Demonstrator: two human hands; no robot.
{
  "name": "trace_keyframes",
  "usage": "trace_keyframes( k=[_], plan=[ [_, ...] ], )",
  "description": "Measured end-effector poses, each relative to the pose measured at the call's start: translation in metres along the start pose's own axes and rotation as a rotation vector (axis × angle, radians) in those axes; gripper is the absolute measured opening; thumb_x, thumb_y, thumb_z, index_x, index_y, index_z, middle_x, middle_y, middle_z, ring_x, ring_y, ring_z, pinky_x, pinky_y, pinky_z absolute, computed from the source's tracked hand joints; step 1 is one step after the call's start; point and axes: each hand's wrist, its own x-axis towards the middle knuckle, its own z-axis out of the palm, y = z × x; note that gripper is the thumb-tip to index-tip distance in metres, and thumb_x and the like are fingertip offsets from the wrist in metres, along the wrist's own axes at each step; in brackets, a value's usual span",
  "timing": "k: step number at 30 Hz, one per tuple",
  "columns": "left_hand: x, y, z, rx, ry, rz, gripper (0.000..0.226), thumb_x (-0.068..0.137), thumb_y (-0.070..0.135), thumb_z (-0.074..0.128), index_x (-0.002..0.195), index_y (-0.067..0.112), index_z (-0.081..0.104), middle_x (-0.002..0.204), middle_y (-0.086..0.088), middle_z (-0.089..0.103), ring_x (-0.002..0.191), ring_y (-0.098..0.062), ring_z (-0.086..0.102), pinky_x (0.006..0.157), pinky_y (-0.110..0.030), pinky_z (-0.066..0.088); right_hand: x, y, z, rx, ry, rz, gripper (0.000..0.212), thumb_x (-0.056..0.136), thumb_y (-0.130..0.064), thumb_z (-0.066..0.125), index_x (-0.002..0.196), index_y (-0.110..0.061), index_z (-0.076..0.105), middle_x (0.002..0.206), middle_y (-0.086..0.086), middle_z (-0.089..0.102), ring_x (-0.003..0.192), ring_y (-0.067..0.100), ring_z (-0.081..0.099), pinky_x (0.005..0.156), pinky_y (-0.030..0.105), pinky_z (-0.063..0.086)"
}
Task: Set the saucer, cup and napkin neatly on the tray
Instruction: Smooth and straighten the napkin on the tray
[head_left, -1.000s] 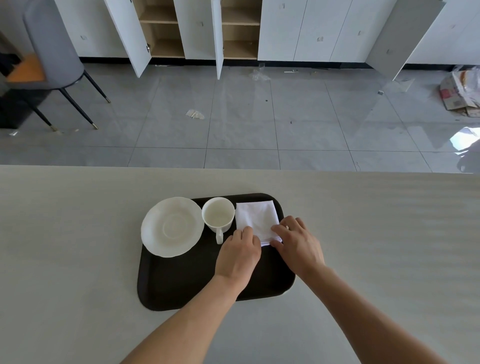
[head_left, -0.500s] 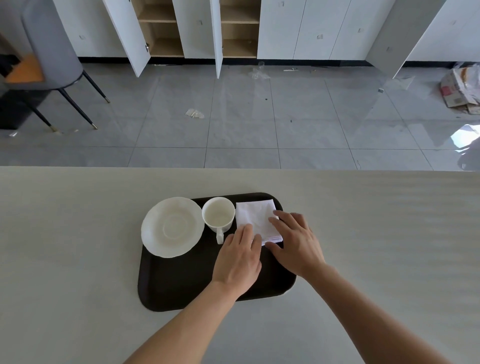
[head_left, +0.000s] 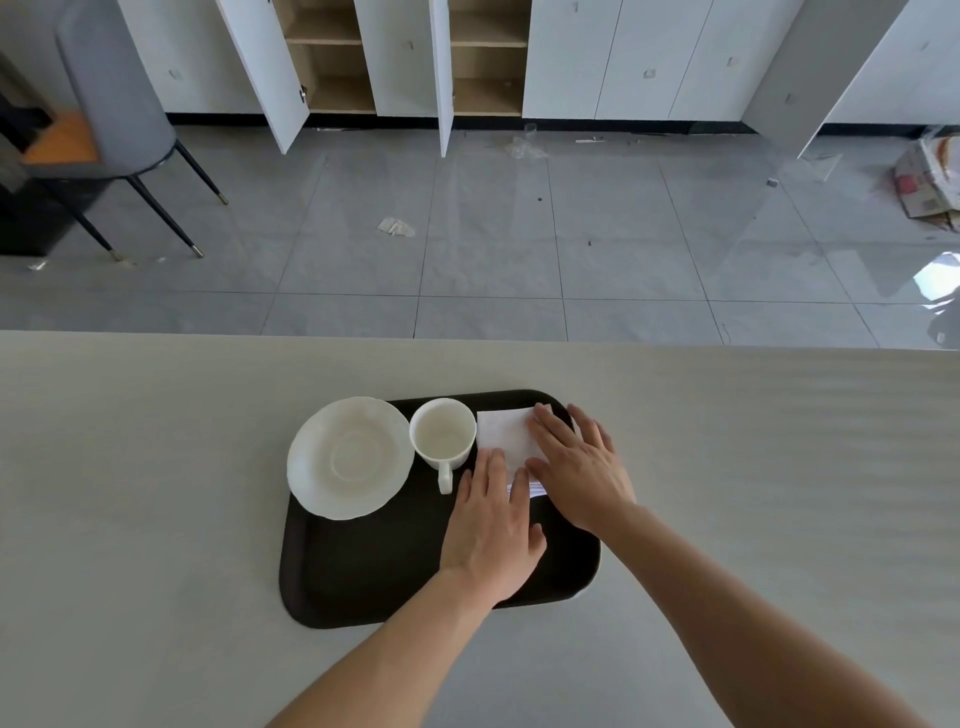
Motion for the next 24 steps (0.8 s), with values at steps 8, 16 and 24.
trace_keyframes(
  k=[8, 16, 24],
  plan=[
    [-0.008, -0.009, 0.010, -0.010, -0.017, 0.054, 0.078, 0.093, 0.054, 0.034, 0.154, 0.021, 0.000, 0.162, -0.021, -0.009, 0.149, -0.032, -0.016, 0.122, -0.049, 0.008, -0.024, 0.004, -0.003, 0.047, 0.107, 0.018, 0.053, 0.100, -0.041, 0.040, 0.150, -0.023, 0.034, 0.162, -0.009, 0.024, 0.151, 0.023, 0.009, 0.120, 0.043, 0.019],
    [-0.010, -0.013, 0.016, 0.068, -0.046, 0.084, 0.078, 0.092, 0.059, 0.023, 0.154, 0.023, -0.006, 0.160, -0.023, -0.016, 0.146, -0.032, -0.026, 0.120, -0.054, 0.001, -0.046, 0.010, 0.005, -0.022, 0.091, 0.037, 0.044, 0.100, -0.029, 0.044, 0.143, -0.025, 0.047, 0.157, -0.012, 0.036, 0.150, 0.026, 0.019, 0.119, 0.044, 0.024],
    [-0.005, -0.009, 0.010, 0.098, -0.094, 0.067, 0.081, 0.092, 0.061, 0.022, 0.153, 0.021, -0.011, 0.159, -0.024, -0.019, 0.146, -0.035, -0.026, 0.120, -0.054, -0.001, -0.047, 0.007, 0.003, -0.050, 0.082, 0.043, 0.049, 0.101, -0.041, 0.034, 0.147, -0.024, 0.040, 0.160, -0.008, 0.029, 0.150, 0.028, 0.013, 0.119, 0.042, 0.021]
  ],
)
